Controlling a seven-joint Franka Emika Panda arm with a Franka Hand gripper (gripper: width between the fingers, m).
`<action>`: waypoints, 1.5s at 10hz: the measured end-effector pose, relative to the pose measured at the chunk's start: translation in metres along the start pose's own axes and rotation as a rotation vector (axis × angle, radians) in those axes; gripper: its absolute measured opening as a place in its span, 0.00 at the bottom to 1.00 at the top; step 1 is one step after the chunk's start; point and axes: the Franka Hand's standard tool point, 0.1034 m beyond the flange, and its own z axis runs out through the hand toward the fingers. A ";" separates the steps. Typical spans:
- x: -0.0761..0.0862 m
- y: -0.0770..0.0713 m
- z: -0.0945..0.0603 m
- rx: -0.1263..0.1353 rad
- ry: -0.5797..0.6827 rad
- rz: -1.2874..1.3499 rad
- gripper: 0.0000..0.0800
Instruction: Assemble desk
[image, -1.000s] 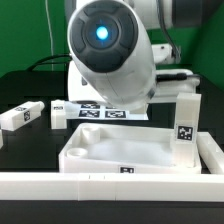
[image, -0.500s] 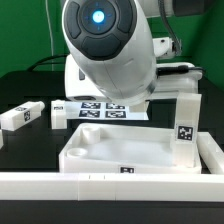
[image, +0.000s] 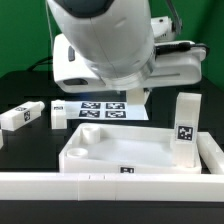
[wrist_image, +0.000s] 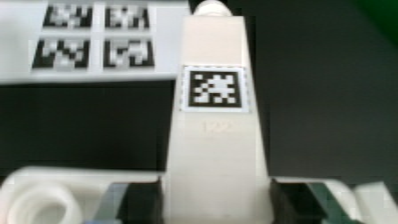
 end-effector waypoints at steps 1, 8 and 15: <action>-0.002 0.000 0.002 0.001 -0.002 0.001 0.36; -0.001 0.006 -0.065 -0.002 0.496 -0.082 0.36; 0.010 0.011 -0.094 -0.052 0.976 -0.094 0.36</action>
Offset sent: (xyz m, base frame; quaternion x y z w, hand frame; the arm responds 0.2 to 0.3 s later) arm -0.0009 -0.0123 -0.0122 -0.0205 0.2234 -0.0704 0.9720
